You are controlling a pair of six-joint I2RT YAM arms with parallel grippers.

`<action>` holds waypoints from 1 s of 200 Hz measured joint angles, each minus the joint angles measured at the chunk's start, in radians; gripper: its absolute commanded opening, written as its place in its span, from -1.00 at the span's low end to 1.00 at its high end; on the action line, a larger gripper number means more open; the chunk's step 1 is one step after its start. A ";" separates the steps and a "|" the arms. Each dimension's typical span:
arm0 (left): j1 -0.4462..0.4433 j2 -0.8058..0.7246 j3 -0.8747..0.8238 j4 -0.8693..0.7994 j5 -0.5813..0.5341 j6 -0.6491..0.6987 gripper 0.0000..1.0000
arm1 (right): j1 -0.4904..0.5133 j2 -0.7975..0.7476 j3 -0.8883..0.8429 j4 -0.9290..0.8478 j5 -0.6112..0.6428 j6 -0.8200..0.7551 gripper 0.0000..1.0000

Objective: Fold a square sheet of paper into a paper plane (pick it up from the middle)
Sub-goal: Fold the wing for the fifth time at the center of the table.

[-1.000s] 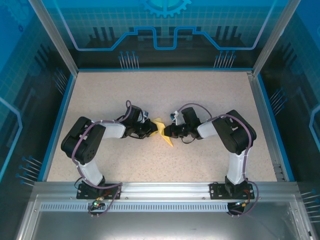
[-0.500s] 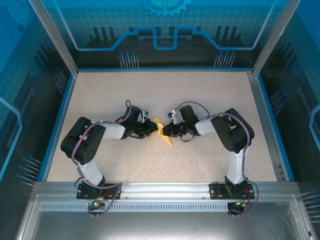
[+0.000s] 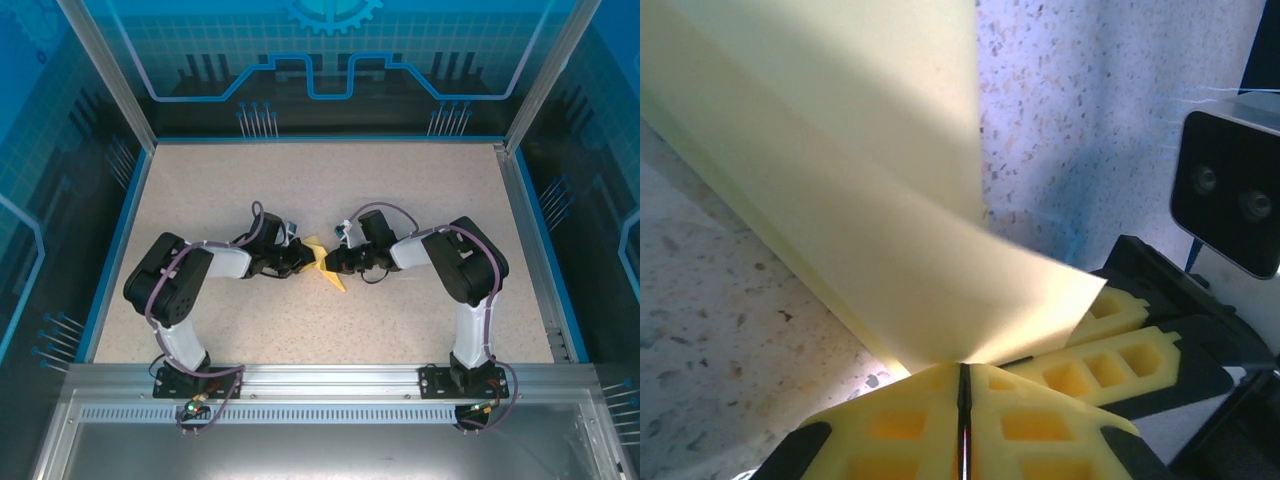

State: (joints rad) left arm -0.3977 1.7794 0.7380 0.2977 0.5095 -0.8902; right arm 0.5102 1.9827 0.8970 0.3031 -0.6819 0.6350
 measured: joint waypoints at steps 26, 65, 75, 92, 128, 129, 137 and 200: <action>0.000 0.018 0.000 0.000 0.000 0.002 -0.78 | 0.000 0.000 0.002 -0.003 0.000 0.000 -0.84; 0.000 0.023 0.000 0.000 -0.002 0.003 -0.79 | 0.000 0.000 0.002 -0.004 0.000 0.000 -0.84; 0.000 0.023 0.000 0.000 -0.004 0.003 -0.79 | 0.000 0.000 0.010 -0.016 0.000 0.000 -0.83; 0.000 0.023 0.000 -0.001 -0.007 0.003 -0.79 | 0.002 0.000 0.016 -0.032 0.001 0.000 -0.83; 0.000 0.020 -0.002 0.007 -0.007 0.003 -0.77 | 0.004 0.001 0.028 -0.060 0.011 -0.004 -0.88; 0.000 0.020 -0.002 0.007 -0.007 0.003 -0.77 | 0.004 0.001 0.029 -0.061 0.011 -0.005 -0.88; 0.000 0.012 -0.006 0.011 -0.008 0.003 -0.77 | 0.006 0.001 0.031 -0.068 0.015 -0.007 -0.89; 0.000 -0.039 -0.020 0.030 -0.019 0.008 -0.79 | 0.007 0.002 0.041 -0.090 0.019 -0.012 -0.89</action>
State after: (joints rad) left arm -0.3977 1.7401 0.7177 0.3275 0.4908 -0.8822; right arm 0.5171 1.9846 0.9382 0.2134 -0.6624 0.6231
